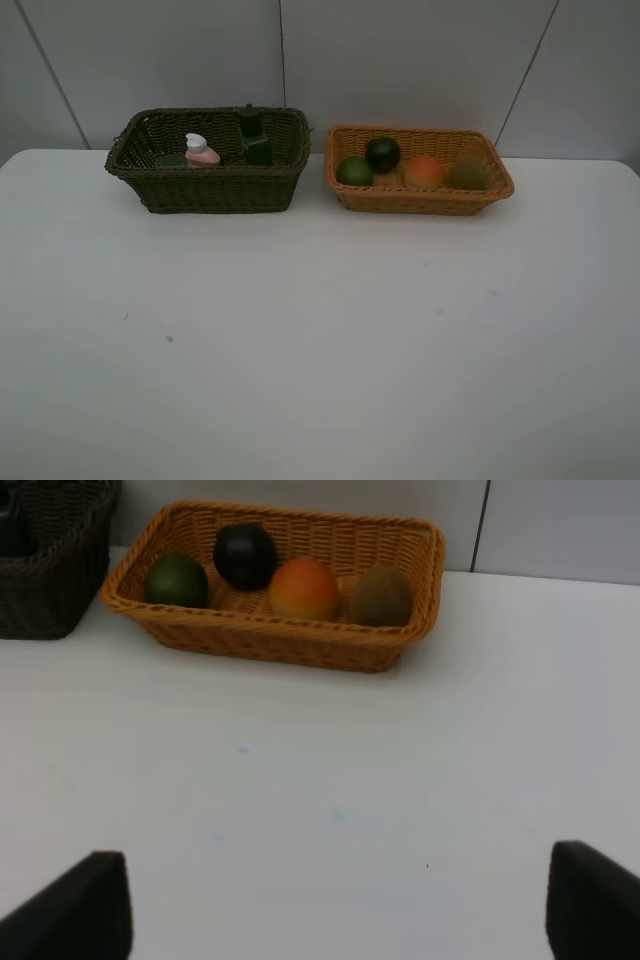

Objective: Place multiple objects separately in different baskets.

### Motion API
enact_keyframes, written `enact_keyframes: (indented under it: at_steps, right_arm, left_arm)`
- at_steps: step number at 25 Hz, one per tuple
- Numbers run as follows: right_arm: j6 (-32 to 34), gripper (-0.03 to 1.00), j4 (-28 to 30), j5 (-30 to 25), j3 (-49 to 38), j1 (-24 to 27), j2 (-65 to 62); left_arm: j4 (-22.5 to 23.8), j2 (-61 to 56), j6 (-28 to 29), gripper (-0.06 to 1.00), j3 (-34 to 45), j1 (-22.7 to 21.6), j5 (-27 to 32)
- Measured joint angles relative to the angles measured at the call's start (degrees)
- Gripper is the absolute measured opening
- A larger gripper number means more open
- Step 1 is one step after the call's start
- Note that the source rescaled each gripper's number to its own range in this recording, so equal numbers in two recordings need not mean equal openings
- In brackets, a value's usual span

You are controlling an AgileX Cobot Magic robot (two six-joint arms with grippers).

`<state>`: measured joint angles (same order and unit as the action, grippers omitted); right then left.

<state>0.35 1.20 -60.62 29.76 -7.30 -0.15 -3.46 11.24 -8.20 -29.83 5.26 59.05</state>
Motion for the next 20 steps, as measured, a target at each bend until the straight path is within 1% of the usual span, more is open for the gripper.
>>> enact_keyframes:
  at_steps: [5,10,20]
  right_arm:
    - [0.0,1.00,0.0,0.0,0.0,0.0,0.0]
    - [0.0,1.00,0.0,0.0,0.0,0.0,0.0]
    - [0.0,1.00,0.0,0.0,0.0,0.0,0.0]
  left_arm:
    - [-0.1,-6.2,-0.7,1.00,1.0,-2.7,1.2]
    - [-0.3,-11.0,-0.9,1.00,1.1,-3.4,1.2]
    - [-0.3,-11.6,-1.5,1.00,1.1,-3.8,1.2]
